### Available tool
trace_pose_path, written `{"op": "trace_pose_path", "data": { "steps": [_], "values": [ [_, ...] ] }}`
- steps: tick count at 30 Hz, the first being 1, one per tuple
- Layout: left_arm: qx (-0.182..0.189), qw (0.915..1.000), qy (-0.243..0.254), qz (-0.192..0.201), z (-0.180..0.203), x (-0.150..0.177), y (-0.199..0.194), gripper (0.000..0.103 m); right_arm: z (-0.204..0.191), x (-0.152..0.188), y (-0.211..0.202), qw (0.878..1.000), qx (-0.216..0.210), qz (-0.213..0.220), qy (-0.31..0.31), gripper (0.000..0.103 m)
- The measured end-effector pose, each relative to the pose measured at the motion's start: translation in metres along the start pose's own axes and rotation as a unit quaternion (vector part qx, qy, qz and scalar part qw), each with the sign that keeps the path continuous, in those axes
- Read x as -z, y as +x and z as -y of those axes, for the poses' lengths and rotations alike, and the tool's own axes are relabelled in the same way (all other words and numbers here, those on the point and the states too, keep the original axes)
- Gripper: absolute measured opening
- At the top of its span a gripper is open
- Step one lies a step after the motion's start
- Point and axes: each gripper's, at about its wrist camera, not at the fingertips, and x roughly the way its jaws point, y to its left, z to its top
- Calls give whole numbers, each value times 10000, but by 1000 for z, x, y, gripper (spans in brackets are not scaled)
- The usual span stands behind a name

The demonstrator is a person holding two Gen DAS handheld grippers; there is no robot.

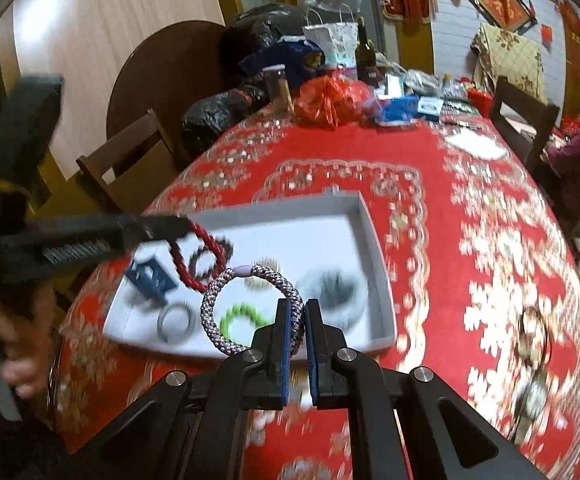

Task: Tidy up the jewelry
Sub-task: 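Lower the red and braided bracelets into the box lid and open both grippers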

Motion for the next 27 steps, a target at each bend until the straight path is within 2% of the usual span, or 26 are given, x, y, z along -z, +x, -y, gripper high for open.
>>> {"op": "trace_pose_path", "data": {
  "steps": [5, 12, 17, 21, 23, 27],
  "values": [
    [-317, 9995, -55, -5, -12, -16, 33, 8, 17, -23, 44, 9996, 11, -178, 219, 6],
    [-399, 9989, -224, 60, -26, -34, 60, 8, 38, -35, 103, 9968, -186, -486, 608, 6],
    [-255, 9994, -175, 147, -16, -44, 72, 8, 52, -34, 128, 9951, -102, -731, 651, 6],
    [116, 9984, -430, 357, -17, -51, 78, 8, 61, -31, 134, 9938, -112, -827, 742, 6],
    [219, 9977, -585, 270, -24, -53, 88, 8, 65, -32, 137, 9933, -107, -812, 809, 6],
    [50, 9975, -693, -85, -37, -43, 113, 8, 67, -31, 143, 9931, -72, -810, 842, 6]
  ]
}}
